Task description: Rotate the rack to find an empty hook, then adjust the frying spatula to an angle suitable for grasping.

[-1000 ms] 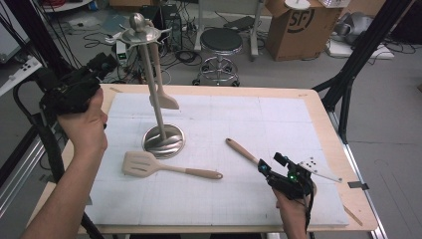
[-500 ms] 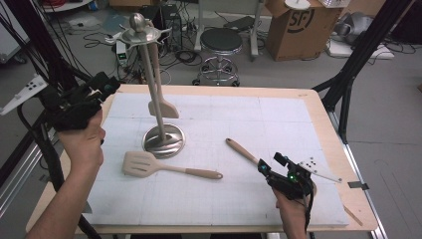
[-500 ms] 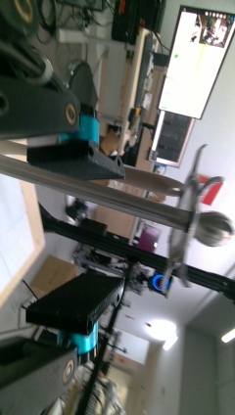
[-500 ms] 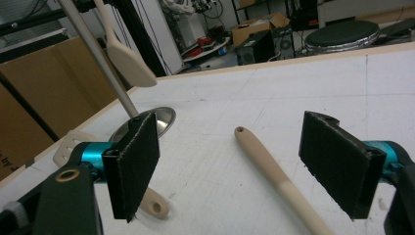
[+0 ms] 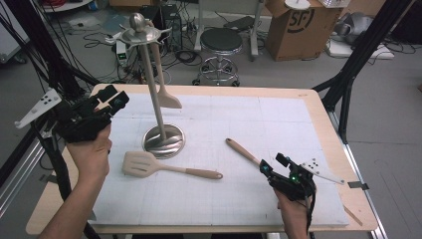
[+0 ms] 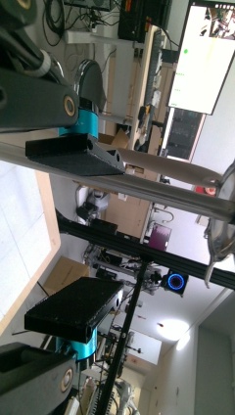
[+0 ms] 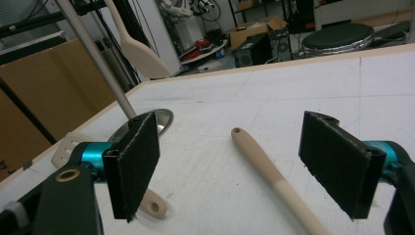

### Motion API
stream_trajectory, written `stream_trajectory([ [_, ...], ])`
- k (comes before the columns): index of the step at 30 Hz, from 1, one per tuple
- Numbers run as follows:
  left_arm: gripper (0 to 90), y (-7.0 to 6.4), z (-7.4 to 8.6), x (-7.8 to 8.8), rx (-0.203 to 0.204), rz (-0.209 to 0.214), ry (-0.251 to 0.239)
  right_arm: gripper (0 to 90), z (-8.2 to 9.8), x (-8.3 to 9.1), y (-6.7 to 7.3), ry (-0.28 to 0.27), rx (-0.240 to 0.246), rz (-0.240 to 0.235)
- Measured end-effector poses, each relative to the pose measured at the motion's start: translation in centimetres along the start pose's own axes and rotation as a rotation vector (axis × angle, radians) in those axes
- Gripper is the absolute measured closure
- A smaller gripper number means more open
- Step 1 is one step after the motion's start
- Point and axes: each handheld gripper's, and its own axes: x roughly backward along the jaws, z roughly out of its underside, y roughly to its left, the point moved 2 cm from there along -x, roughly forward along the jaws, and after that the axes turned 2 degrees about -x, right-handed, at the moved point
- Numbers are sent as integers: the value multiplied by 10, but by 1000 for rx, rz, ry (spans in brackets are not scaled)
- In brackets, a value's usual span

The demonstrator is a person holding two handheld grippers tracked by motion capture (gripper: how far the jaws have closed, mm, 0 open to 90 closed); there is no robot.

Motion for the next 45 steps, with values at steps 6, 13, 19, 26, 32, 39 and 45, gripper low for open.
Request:
stream_trajectory([
  [6, 413, 3, 13, -2, 5, -7, 32, 224, 0, 1, -1, 0, 7, 7],
  [13, 424, 7, 22, -3, 13, -15, 52, 224, 2, -1, -1, 2, 6, 6],
  [19, 417, 5, 28, -4, -1, -15, 70, 224, 2, -2, 0, 8, 7, 7],
  [26, 430, 7, 47, -6, 27, -4, 120, 224, 1, -1, 0, 3, 12, 5],
  [32, 448, 8, 61, -6, 50, -1, 165, 224, 1, -3, 1, 11, 14, 2],
  [39, 480, 13, 74, -3, 84, -2, 194, 223, 1, -3, 0, 3, 12, 1],
  [45, 495, 13, 90, -2, 79, 5, 250, 223, 1, -3, 0, 3, 14, 1],
])
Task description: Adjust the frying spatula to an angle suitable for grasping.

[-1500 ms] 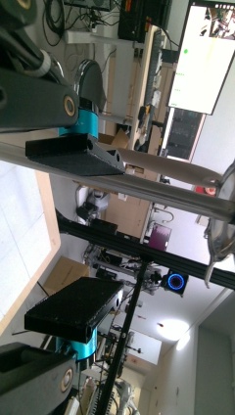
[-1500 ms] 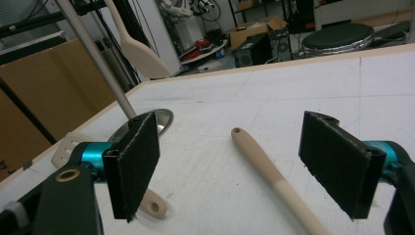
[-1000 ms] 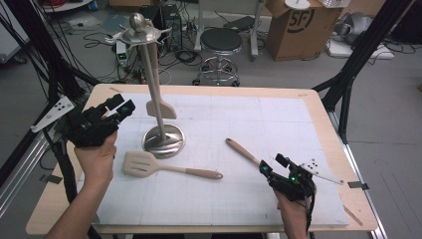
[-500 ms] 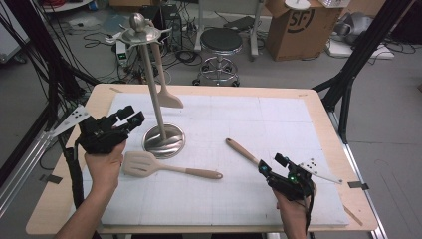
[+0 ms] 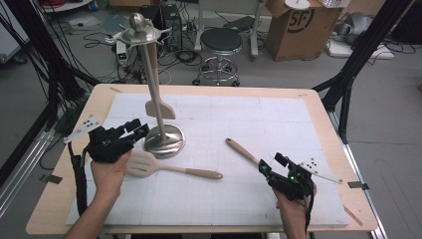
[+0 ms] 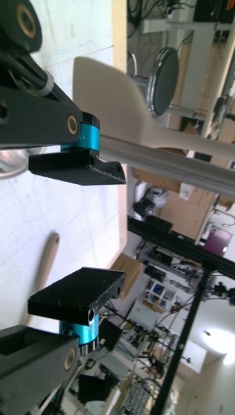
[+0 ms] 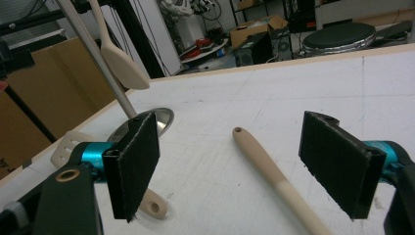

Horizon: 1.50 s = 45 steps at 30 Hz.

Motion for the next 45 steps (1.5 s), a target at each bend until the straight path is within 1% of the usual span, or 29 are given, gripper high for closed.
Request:
stream_trajectory([
  [4, 518, 0, 6, -4, -8, 4, 50, 224, 0, 1, 0, -1, -1, 2],
  [6, 533, -1, 10, -6, -1, 8, 56, 224, -1, 1, -1, -6, -4, 3],
  [7, 542, -1, 12, -7, 13, 9, 62, 223, -1, 2, -1, -5, -6, 3],
  [9, 550, 0, 17, -9, 31, -7, 74, 224, -1, 2, 0, -5, -8, 4],
  [11, 614, 3, 24, -11, 51, -13, 101, 224, -1, 2, 0, -3, -6, 4],
  [12, 630, 3, 27, -12, 58, -17, 117, 224, -1, 2, 0, -4, -2, 4],
  [14, 680, 6, 32, -13, 67, -16, 133, 224, 0, 2, 0, -3, -3, 2],
  [17, 729, 9, 38, -16, 94, -22, 154, 224, 0, 2, -1, -1, -8, 4],
  [20, 827, 12, 43, -19, 111, -46, 183, 223, 0, 1, -1, -4, -7, 3],
  [21, 857, 12, 45, -21, 117, -46, 193, 224, 0, 1, -1, -4, -5, 3],
  [24, 895, 13, 51, -26, 130, -47, 218, 224, 0, 2, 0, -4, -7, 4],
  [26, 896, 14, 55, -29, 148, -48, 243, 223, -1, 1, 0, -5, -6, 5],
  [27, 897, 15, 56, -31, 149, -52, 254, 223, 0, 1, 0, -4, -6, 3],
  [29, 898, 16, 59, -36, 171, -54, 262, 224, 0, 1, 0, 0, -6, 2],
  [31, 898, 16, 61, -39, 176, -57, 278, 223, 0, 0, 0, -1, 0, 2],
  [33, 898, 17, 64, -42, 181, -55, 310, 224, 0, 0, 0, 1, -3, 0],
  [35, 898, 19, 68, -44, 190, -64, 343, 223, 0, 0, 0, 0, -3, 1],
  [37, 898, 21, 71, -48, 216, -55, 372, 224, 0, 1, 0, 0, -4, 1],
  [40, 898, 25, 75, -51, 237, -59, 405, 224, 0, 0, 1, 0, -2, -1],
  [45, 898, 27, 82, -54, 216, -78, 478, 224, -1, 2, -1, -4, -8, 3],
])
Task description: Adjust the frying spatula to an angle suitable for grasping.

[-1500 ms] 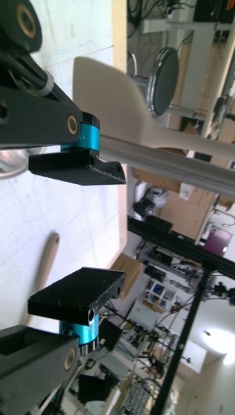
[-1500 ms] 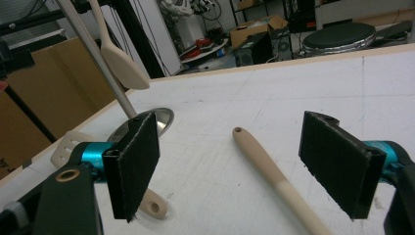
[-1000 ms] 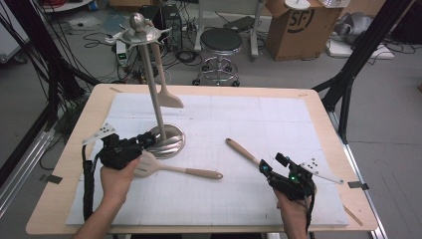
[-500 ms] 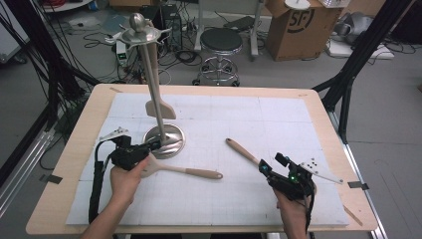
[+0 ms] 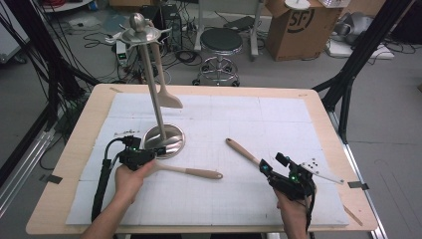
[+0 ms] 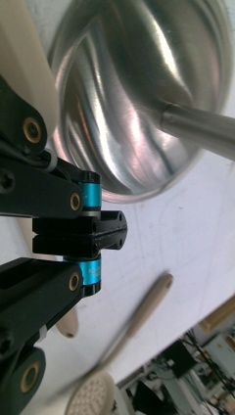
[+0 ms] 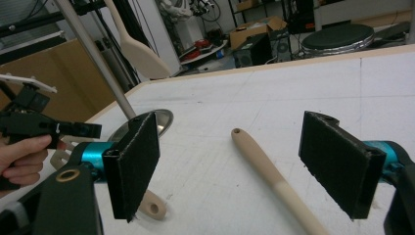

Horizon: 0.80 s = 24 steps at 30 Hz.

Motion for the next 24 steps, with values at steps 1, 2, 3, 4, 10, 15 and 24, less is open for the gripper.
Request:
stream_trajectory([
  [1, 899, 0, 1, -1, 5, -2, 12, 223, 0, 0, 0, 0, -1, 1],
  [2, 898, -1, 2, -3, 1, -4, 24, 223, 0, -1, 0, 0, 0, 1],
  [3, 898, -1, 3, -5, 4, -2, 31, 224, 1, -1, 0, 1, 2, -1],
  [4, 898, -2, 4, -7, 1, -4, 52, 224, 1, -1, 0, -1, 5, 0],
  [10, 898, 2, 7, -14, 43, 6, 85, 225, 0, -1, 1, -2, 12, 1],
  [15, 898, 4, 9, -18, 45, -8, 108, 225, 0, 0, 1, 1, 13, 3],
  [24, 899, 6, 15, -27, 44, -21, 167, 225, -1, 1, 0, -5, 7, 5],
])
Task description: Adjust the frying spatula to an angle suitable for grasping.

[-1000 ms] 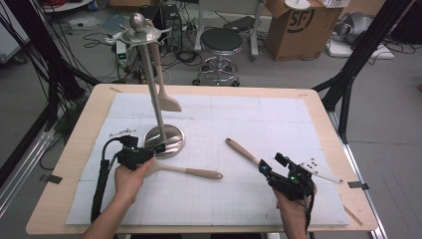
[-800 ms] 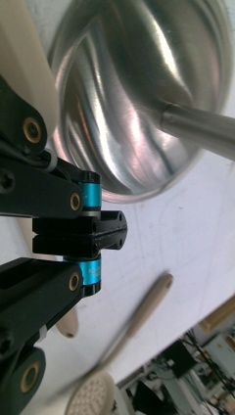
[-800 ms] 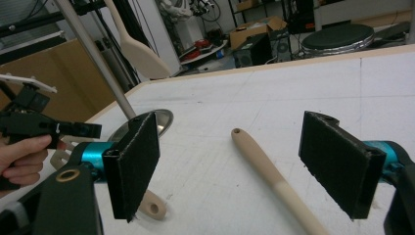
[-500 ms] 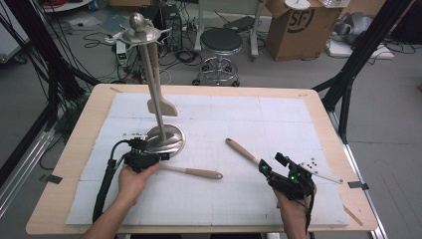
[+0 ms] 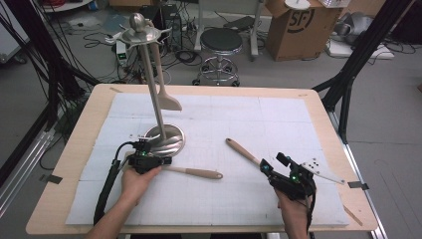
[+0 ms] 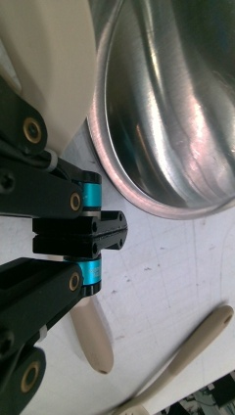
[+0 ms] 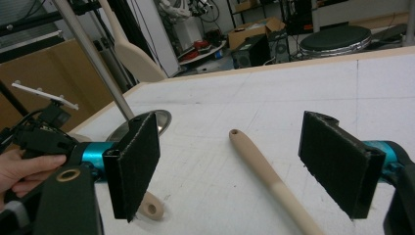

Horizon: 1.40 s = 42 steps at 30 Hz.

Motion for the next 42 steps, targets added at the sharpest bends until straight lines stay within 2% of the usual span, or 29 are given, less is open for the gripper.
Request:
stream_trajectory([
  [6, 899, -1, 1, -1, -4, 1, 4, 225, 0, -1, 1, 8, 0, -7],
  [9, 899, -4, 3, -2, -19, -6, 12, 225, 1, -2, 2, 8, 3, -10],
  [14, 900, -5, 5, -1, -11, -8, 10, 224, 0, -1, 1, 11, -11, -19],
  [16, 899, -5, 7, 1, -13, -7, 14, 224, 1, -2, 2, 24, 6, -11],
  [23, 900, -6, 18, 7, 6, 6, 1, 224, 2, -3, 3, 24, 33, -2],
  [34, 899, -13, 34, 19, 26, 3, -2, 224, 2, -3, 4, 25, 29, -1],
  [42, 899, -20, 48, 28, -4, 0, -10, 224, 2, -3, 4, 24, 28, 0],
])
